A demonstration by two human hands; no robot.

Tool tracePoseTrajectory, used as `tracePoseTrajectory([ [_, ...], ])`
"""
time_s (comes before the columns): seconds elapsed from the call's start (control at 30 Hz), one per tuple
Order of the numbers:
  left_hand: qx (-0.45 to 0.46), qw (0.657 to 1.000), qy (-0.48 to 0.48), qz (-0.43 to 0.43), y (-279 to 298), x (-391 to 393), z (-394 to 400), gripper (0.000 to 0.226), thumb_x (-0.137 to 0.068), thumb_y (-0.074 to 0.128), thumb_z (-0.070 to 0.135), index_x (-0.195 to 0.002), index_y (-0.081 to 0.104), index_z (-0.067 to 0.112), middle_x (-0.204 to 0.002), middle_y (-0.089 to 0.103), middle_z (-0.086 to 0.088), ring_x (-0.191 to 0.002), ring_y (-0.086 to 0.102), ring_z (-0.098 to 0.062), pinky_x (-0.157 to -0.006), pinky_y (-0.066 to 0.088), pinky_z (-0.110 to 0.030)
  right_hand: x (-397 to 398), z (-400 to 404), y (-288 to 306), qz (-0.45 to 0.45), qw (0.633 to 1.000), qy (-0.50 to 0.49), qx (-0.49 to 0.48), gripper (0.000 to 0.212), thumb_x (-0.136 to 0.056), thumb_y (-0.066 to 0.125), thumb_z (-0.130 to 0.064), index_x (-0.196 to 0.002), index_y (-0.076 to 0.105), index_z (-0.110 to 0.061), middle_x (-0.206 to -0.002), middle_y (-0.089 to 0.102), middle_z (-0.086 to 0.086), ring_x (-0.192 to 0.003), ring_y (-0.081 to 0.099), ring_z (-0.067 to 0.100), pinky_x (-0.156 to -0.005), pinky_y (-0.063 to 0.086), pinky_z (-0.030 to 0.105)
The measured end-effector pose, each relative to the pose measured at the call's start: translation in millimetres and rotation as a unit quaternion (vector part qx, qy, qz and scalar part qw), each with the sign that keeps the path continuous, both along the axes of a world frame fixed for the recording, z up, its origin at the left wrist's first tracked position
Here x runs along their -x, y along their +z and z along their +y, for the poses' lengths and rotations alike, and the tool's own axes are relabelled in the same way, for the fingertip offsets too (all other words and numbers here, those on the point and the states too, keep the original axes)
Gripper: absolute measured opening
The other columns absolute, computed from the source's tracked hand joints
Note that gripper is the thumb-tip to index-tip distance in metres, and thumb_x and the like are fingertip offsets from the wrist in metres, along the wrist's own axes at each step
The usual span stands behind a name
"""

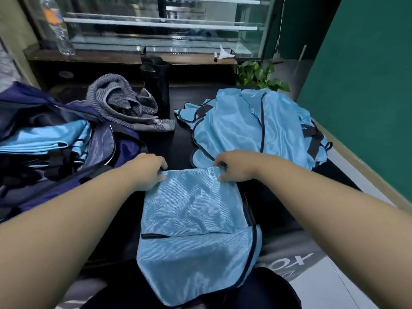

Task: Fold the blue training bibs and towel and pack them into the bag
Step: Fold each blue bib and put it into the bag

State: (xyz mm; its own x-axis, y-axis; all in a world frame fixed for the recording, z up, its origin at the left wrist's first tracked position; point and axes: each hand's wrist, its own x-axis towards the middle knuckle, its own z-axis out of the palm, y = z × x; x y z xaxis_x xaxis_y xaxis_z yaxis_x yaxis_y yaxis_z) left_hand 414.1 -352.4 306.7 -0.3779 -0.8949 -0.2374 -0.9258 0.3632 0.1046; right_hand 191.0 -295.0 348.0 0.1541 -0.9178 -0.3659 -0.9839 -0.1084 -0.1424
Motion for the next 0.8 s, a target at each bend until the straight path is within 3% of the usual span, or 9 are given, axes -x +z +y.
tracePoseTrajectory([
  [0.1, -0.035, 0.999, -0.017, -0.027, 3, 3, -6, 0.023, -0.096, 0.053, 0.031, -0.114, 0.055, 0.017, -0.112, 0.054, -0.003, -0.115, 0.044, -0.025, -0.094, 0.029, -0.026, 2, -10, 10, 0.036, 0.995, -0.001, -0.091, 0.04, -0.089, 0.061, -0.027, -0.128, 0.054, -0.018, -0.114, 0.057, -0.001, -0.096, 0.053, 0.018, -0.081, 0.041, 0.029],
  [0.2, -0.054, 0.997, -0.033, -0.054, 3, 5, -12, 0.018, -0.097, 0.049, 0.031, -0.11, 0.052, 0.018, -0.118, 0.05, -0.006, -0.114, 0.042, -0.026, -0.095, 0.032, -0.029, 7, -19, 10, 0.047, 0.989, -0.013, -0.138, 0.043, -0.087, 0.065, -0.03, -0.127, 0.054, -0.016, -0.12, 0.057, 0.001, -0.107, 0.057, 0.022, -0.092, 0.046, 0.034],
  [0.3, -0.086, 0.994, -0.046, -0.039, 6, 4, -21, 0.014, -0.096, 0.053, 0.03, -0.089, 0.044, 0.022, -0.105, 0.057, -0.004, -0.092, 0.048, -0.019, -0.077, 0.035, -0.027, 8, -26, 4, 0.069, 0.986, -0.013, -0.152, 0.046, -0.087, 0.068, -0.031, -0.128, 0.055, -0.012, -0.129, 0.055, 0.004, -0.115, 0.055, 0.025, -0.09, 0.044, 0.034],
  [0.43, -0.146, 0.985, -0.059, -0.068, 14, 4, -25, 0.03, -0.087, 0.067, 0.036, -0.106, 0.055, 0.017, -0.098, 0.059, 0.003, -0.095, 0.057, -0.02, -0.083, 0.044, -0.029, 7, -31, -2, 0.06, 0.985, -0.019, -0.161, 0.051, -0.086, 0.07, -0.03, -0.129, 0.052, -0.011, -0.133, 0.052, 0.004, -0.117, 0.053, 0.026, -0.101, 0.043, 0.041],
  [0.53, -0.15, 0.984, -0.065, -0.066, 17, 2, -28, 0.028, -0.085, 0.07, 0.034, -0.104, 0.067, 0.013, -0.091, 0.065, 0.003, -0.094, 0.062, -0.021, -0.084, 0.047, -0.029, 9, -31, 2, 0.048, 0.987, -0.014, -0.151, 0.045, -0.086, 0.07, -0.027, -0.126, 0.053, -0.014, -0.124, 0.054, 0.002, -0.112, 0.053, 0.024, -0.095, 0.043, 0.036],
  [0.63, -0.086, 0.995, -0.048, -0.034, 26, -1, -33, 0.017, -0.084, 0.071, 0.033, -0.08, 0.061, 0.02, -0.077, 0.059, 0.009, -0.085, 0.057, -0.021, -0.078, 0.044, -0.031, 13, -31, 11, 0.027, 0.996, -0.008, -0.081, 0.025, -0.084, 0.07, -0.025, -0.103, 0.053, -0.02, -0.099, 0.053, -0.004, -0.093, 0.052, 0.02, -0.082, 0.045, 0.033],
  [0.67, -0.041, 0.998, -0.029, -0.026, 30, -2, -34, 0.023, -0.084, 0.07, 0.034, -0.072, 0.055, 0.021, -0.074, 0.055, 0.011, -0.083, 0.053, -0.021, -0.079, 0.04, -0.033, 15, -32, 13, 0.017, 0.999, -0.009, -0.037, 0.024, -0.084, 0.07, -0.024, -0.098, 0.051, -0.02, -0.091, 0.05, -0.006, -0.088, 0.05, 0.02, -0.075, 0.043, 0.031],
  [0.73, 0.063, 0.998, 0.018, 0.004, 39, -3, -35, 0.031, -0.086, 0.066, 0.036, -0.069, 0.048, 0.019, -0.075, 0.052, 0.008, -0.083, 0.048, -0.022, -0.08, 0.029, -0.036, 17, -34, 15, -0.024, 0.997, -0.019, 0.07, 0.02, -0.084, 0.068, -0.02, -0.092, 0.05, -0.016, -0.078, 0.044, -0.007, -0.081, 0.045, 0.02, -0.06, 0.036, 0.029],
  [0.8, 0.151, 0.984, 0.055, 0.08, 46, -7, -30, 0.025, -0.088, 0.064, 0.034, -0.075, 0.051, 0.017, -0.077, 0.054, 0.002, -0.082, 0.047, -0.024, -0.079, 0.025, -0.037, 19, -33, 15, -0.07, 0.979, -0.028, 0.19, 0.015, -0.086, 0.063, -0.016, -0.09, 0.049, -0.014, -0.076, 0.046, -0.004, -0.081, 0.046, 0.022, -0.06, 0.033, 0.031],
])
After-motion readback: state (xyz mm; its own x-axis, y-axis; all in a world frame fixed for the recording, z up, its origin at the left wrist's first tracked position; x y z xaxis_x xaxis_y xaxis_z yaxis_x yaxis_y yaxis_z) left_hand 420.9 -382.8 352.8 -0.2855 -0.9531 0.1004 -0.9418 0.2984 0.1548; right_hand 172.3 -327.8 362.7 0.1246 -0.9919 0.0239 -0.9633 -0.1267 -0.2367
